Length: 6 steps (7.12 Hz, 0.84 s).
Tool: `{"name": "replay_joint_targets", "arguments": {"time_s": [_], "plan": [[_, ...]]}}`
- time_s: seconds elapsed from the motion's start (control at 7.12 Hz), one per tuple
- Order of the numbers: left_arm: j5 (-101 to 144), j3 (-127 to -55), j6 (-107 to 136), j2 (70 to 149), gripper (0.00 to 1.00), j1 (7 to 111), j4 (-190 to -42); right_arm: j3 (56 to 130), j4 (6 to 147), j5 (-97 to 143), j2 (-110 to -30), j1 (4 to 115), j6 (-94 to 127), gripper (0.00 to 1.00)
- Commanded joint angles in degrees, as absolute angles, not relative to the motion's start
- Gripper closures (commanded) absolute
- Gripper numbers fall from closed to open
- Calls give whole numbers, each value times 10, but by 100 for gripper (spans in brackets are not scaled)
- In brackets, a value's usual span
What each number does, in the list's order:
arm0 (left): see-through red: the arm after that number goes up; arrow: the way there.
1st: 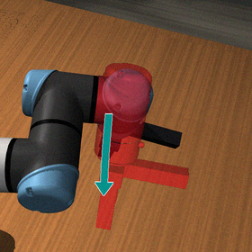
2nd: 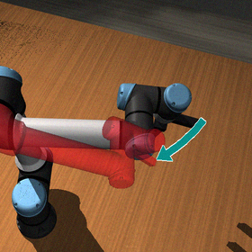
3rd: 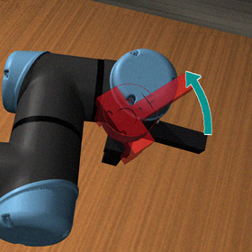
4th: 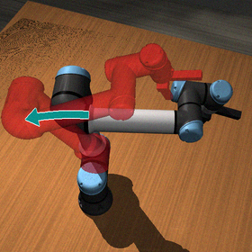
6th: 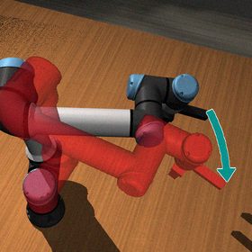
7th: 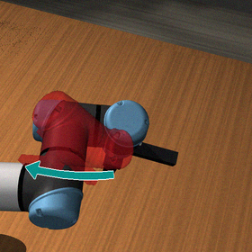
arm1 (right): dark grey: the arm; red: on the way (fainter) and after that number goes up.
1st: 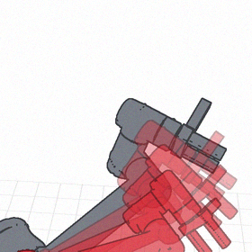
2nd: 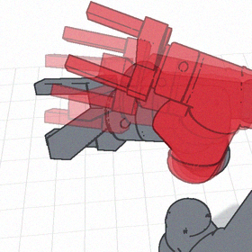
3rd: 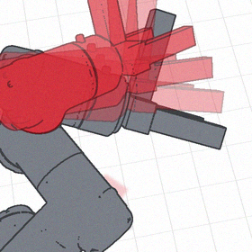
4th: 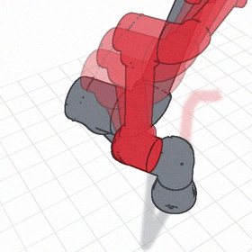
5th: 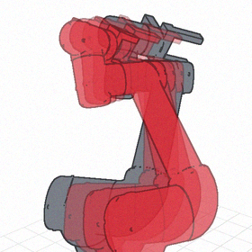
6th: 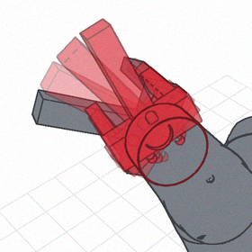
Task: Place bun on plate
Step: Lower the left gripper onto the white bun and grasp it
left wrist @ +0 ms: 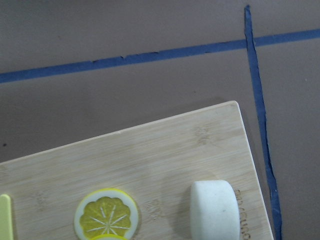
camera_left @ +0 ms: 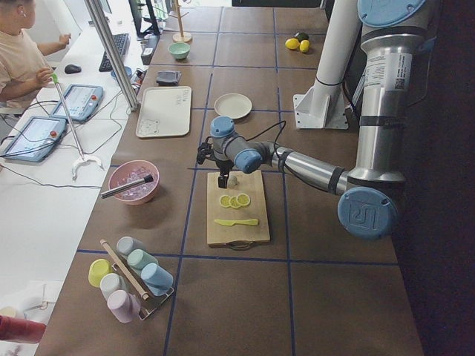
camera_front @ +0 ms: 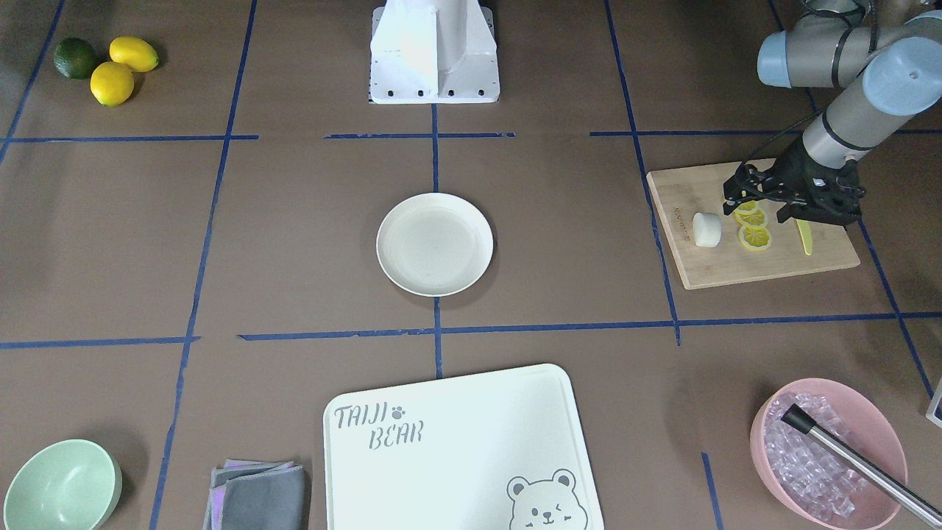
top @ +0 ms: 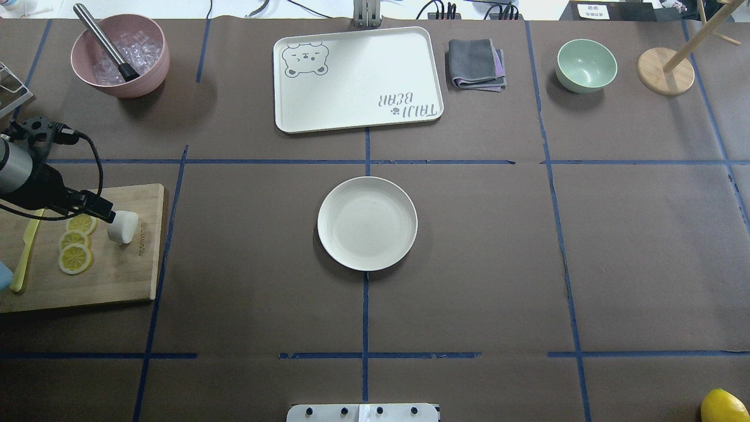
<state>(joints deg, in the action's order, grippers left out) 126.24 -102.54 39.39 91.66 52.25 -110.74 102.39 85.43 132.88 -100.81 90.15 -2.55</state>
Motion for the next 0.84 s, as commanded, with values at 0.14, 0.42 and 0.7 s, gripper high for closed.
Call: {"name": "replay_joint_targets", "arguments": {"time_s": [0.14,0.42,0.7], "plan": [[1261,-990,395,942,0,500,-1108,1022,854,1329,-1008,901,-25,0],[1261,-976,401,949,0,477,-1107,1023,853,1329,-1008,902,-26,0],[1255,-974,401,954,8,475,-1107,1023,853,1329,-1008,902,-26,0]]}}
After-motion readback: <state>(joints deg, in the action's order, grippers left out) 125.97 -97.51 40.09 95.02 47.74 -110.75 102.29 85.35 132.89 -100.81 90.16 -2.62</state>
